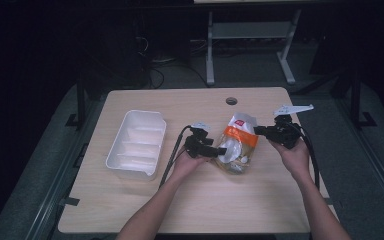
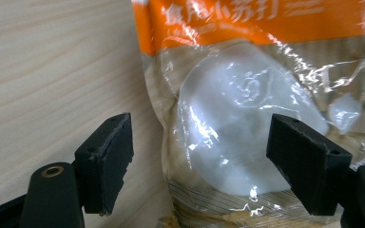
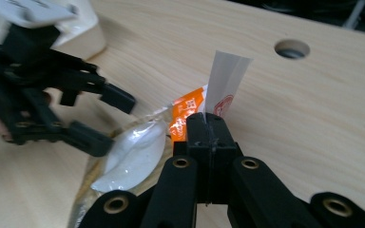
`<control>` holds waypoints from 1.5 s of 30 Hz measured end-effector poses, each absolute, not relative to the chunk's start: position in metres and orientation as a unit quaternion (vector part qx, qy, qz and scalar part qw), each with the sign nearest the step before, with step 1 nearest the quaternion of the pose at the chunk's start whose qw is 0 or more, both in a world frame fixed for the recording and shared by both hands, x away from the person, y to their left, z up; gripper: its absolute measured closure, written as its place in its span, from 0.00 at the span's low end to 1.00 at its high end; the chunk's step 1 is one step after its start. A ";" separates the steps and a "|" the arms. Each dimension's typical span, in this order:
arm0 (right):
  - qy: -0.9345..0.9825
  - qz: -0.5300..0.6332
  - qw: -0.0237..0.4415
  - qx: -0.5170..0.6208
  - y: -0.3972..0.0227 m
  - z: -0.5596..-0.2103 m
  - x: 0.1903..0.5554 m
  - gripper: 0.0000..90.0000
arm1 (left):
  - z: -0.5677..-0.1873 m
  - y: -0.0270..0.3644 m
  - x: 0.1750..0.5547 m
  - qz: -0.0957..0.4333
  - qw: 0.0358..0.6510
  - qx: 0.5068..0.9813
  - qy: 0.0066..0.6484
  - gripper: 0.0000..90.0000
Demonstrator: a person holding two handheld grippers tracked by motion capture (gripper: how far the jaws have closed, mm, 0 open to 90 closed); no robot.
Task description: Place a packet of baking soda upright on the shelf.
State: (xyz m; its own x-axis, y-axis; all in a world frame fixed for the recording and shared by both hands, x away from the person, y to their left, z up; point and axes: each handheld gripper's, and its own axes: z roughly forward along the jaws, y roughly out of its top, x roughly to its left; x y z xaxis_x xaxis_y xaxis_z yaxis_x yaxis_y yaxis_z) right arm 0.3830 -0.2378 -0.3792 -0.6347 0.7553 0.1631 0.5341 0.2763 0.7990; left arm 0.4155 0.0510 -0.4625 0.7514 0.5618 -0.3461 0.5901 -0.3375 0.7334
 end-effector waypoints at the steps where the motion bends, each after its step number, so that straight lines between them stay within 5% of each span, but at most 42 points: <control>1: 0.789 0.441 0.125 0.409 -0.238 -0.379 0.383 1.00 | -0.464 0.051 0.416 -0.022 0.456 0.817 0.352 0.26; 7: 0.806 0.446 0.132 0.367 -0.223 -0.361 0.372 1.00 | -0.467 0.044 0.413 -0.029 0.448 0.826 0.341 0.27; 10: 0.811 0.436 0.126 0.369 -0.221 -0.364 0.373 1.00 | -0.464 0.038 0.403 0.010 0.436 0.840 0.324 0.30; 14: 0.818 0.408 0.103 0.393 -0.223 -0.389 0.381 1.00 | -0.461 0.025 0.386 0.082 0.379 0.877 0.284 0.54; 17: 0.812 0.401 0.090 0.414 -0.228 -0.404 0.386 1.00 | -0.464 0.024 0.386 0.084 0.361 0.885 0.282 0.62; 23: 0.790 0.406 0.065 0.455 -0.244 -0.419 0.393 0.97 | -0.464 0.026 0.392 0.059 0.362 0.882 0.296 0.62; 31: 0.775 0.384 0.014 0.501 -0.243 -0.448 0.410 0.81 | -0.466 0.028 0.394 0.044 0.366 0.878 0.306 0.60; 36: 0.758 0.394 -0.009 0.520 -0.241 -0.459 0.417 0.86 | -0.466 0.029 0.395 0.042 0.368 0.876 0.309 0.59; 40: 0.767 0.392 0.016 0.507 -0.236 -0.453 0.417 0.99 | -0.466 0.033 0.397 0.038 0.369 0.875 0.311 0.57; 45: 0.780 0.431 0.023 0.453 -0.232 -0.432 0.408 0.99 | -0.462 0.043 0.401 0.023 0.399 0.859 0.321 0.45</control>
State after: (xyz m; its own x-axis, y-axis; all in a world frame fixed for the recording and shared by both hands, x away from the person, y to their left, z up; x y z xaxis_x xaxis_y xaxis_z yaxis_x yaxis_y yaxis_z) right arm 0.4080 -0.2322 -0.4317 -0.5894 0.7259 0.3545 0.6865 0.2187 0.6935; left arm 0.4006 0.0426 -0.4622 0.7935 0.5686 -0.2170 0.5325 -0.4760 0.6999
